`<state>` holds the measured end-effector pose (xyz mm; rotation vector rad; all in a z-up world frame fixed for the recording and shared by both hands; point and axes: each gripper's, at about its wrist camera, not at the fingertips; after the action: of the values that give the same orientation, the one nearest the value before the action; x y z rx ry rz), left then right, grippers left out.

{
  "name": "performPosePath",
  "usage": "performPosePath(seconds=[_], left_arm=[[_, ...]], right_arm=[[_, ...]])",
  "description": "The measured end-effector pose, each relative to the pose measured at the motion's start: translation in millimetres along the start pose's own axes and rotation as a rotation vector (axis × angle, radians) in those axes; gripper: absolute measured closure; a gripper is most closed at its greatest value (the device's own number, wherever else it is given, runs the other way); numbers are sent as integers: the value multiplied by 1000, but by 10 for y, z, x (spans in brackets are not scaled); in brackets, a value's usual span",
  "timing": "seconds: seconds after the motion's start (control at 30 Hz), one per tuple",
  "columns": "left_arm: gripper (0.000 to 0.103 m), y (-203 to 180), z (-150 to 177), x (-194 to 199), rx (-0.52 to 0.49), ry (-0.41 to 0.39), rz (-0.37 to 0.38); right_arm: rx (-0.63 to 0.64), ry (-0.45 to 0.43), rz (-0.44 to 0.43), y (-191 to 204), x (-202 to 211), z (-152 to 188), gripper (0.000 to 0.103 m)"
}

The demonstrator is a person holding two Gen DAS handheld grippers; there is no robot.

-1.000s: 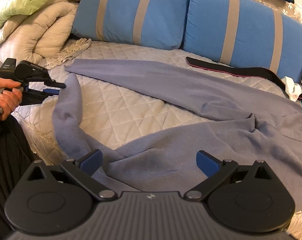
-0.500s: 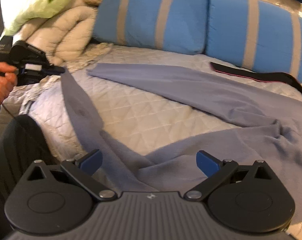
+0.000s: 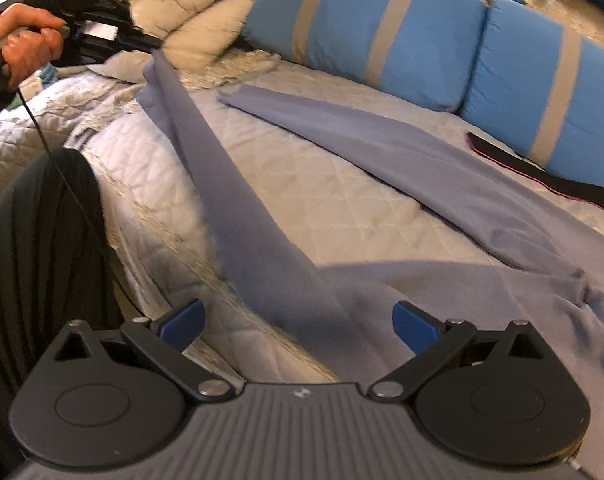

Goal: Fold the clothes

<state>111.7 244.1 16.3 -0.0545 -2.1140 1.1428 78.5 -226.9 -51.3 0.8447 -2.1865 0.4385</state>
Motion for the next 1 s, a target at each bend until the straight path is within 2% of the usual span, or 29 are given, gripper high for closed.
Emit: performPosePath(seconds=[0.23, 0.53, 0.6, 0.67, 0.83, 0.9, 1.0], left_arm=[[101, 152, -111, 18, 57, -4, -13], [101, 144, -86, 49, 50, 5, -11], [101, 151, -69, 79, 50, 11, -10], [101, 158, -50, 111, 48, 17, -8], [101, 199, 13, 159, 48, 25, -8], [101, 238, 22, 156, 60, 27, -13], [101, 282, 25, 146, 77, 29, -19]], right_arm=[[-123, 42, 86, -429, 148, 331, 0], [-117, 59, 275, -867, 369, 790, 0], [-60, 77, 321, -1007, 465, 910, 0], [52, 106, 369, -1138, 562, 1039, 0], [292, 221, 507, -1621, 697, 1374, 2], [382, 286, 584, -1792, 652, 1491, 6], [494, 365, 629, -1952, 524, 1660, 15]])
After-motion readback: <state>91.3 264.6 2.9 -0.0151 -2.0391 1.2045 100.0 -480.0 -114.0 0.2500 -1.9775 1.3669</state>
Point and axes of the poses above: each gripper's, at about its wrist camera, not at the fingertips, and x roughly against the way its jaws point, y to its left, z to its underside, and after that the axes turned 4 degrees about y, right-handed
